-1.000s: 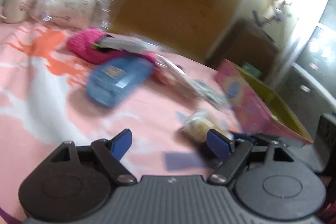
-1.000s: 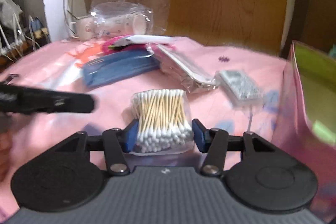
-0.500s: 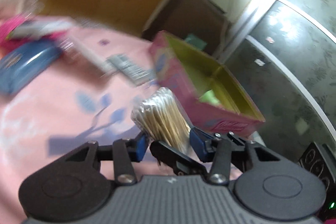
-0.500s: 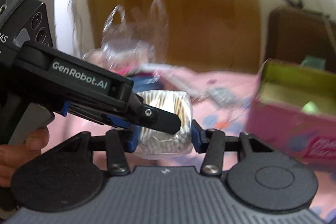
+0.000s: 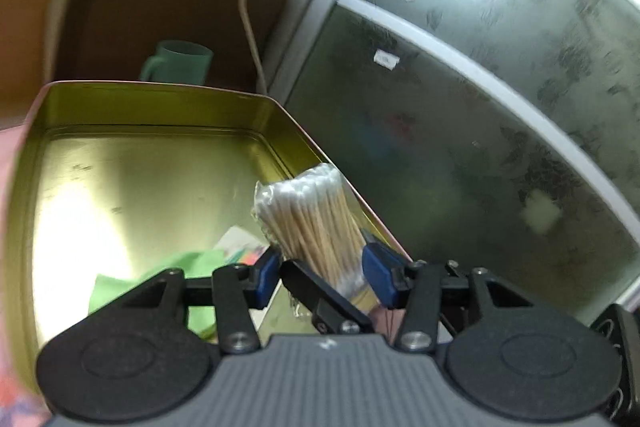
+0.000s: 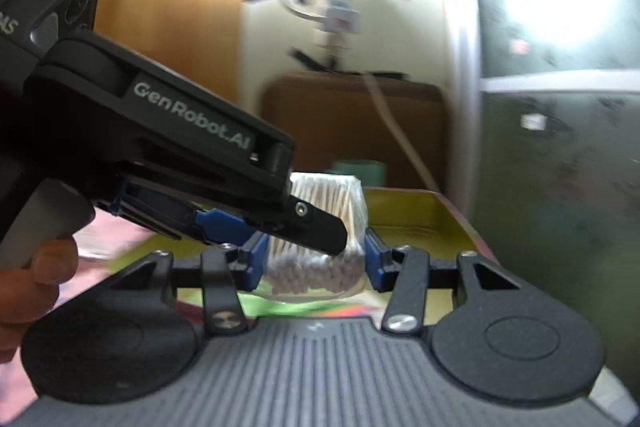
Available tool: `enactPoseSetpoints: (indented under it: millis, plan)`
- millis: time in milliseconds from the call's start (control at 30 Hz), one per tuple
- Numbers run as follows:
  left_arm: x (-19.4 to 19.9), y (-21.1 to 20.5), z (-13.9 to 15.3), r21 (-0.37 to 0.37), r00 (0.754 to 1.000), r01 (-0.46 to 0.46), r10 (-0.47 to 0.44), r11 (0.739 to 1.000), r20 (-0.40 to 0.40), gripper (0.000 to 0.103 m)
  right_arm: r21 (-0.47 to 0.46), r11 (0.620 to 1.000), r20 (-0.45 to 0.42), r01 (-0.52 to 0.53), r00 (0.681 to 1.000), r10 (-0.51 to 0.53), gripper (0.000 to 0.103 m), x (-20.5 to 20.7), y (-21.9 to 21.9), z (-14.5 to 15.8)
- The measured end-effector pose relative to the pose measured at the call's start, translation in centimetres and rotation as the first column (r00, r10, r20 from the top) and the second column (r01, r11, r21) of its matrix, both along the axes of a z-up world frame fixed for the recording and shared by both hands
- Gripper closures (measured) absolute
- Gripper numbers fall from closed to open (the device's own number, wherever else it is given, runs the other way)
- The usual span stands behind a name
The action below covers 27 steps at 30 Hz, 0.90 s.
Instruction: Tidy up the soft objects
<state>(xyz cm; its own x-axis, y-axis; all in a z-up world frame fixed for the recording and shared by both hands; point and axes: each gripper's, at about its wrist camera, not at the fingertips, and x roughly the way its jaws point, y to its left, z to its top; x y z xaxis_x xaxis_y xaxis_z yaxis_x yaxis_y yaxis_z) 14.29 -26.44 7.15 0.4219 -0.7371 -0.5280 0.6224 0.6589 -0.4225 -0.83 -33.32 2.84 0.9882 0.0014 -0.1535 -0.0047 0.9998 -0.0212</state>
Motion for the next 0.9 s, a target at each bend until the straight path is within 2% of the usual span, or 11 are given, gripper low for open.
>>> enactPoseSetpoints:
  millis: [33, 67, 167, 233, 300, 467, 633, 700, 800, 867, 900]
  plan:
    - [0.4, -1.3, -0.5, 0.033, 1.000, -0.008, 0.008, 0.999, 0.008, 0.039, -0.004, 1.000, -0.009, 0.024, 1.000, -0.024, 0.042, 0.4, -1.0, -0.2]
    - [0.6, -2.2, -0.8, 0.059, 1.000, -0.020, 0.019, 0.998, 0.013, 0.037, -0.013, 0.999, -0.015, 0.050, 0.999, -0.050, 0.038, 0.9, -1.7, -0.4]
    - [0.7, -3.2, -1.9, 0.111, 1.000, -0.030, 0.030, 0.993, 0.005, 0.036, -0.070, 0.986, -0.053, 0.151, 0.986, -0.155, 0.038, 2.7, -2.9, -1.5]
    - [0.0, -2.1, -1.9, 0.106, 0.999, -0.036, 0.034, 0.994, 0.026, 0.031, -0.034, 0.986, -0.070, 0.164, 0.984, -0.166, 0.038, 2.8, -3.8, -1.7]
    - [-0.4, -0.8, -1.4, 0.110, 0.996, -0.067, 0.061, 0.992, 0.058, 0.029, 0.015, 0.988, -0.053, 0.154, 0.987, -0.153, 0.037, 1.6, -4.7, -2.0]
    - [-3.4, 4.6, 0.6, 0.051, 0.982, -0.112, 0.103, 0.992, 0.156, 0.030, 0.043, 0.990, -0.015, 0.134, 0.991, -0.133, 0.038, 1.1, -3.6, -2.0]
    - [-7.1, 13.8, 0.0, 0.062, 0.952, -0.222, 0.202, 0.973, 0.228, 0.029, 0.030, 0.999, 0.042, 0.037, 0.998, -0.038, 0.038, 0.1, -0.8, -1.0]
    - [-8.1, 17.9, -1.1, 0.087, 0.934, -0.305, 0.279, 0.948, 0.224, 0.029, 0.032, 0.999, 0.052, -0.036, 0.998, 0.035, 0.038, -0.2, 0.9, -0.4]
    - [-8.7, 24.5, -3.7, 0.125, 0.889, -0.451, 0.430, 0.884, 0.160, 0.029, 0.011, 0.986, 0.045, -0.168, 0.985, 0.167, 0.038, -0.2, 4.5, 0.4]
    - [-8.9, 28.6, -5.5, 0.160, 0.829, -0.559, 0.546, 0.814, 0.123, 0.029, -0.012, 0.965, 0.013, -0.262, 0.965, 0.262, 0.038, 0.5, 7.3, 0.6]
    - [-9.1, 30.0, -6.1, 0.162, 0.806, -0.592, 0.580, 0.790, 0.116, 0.030, -0.026, 0.952, -0.015, -0.305, 0.952, 0.305, 0.039, 1.0, 8.9, 0.5]
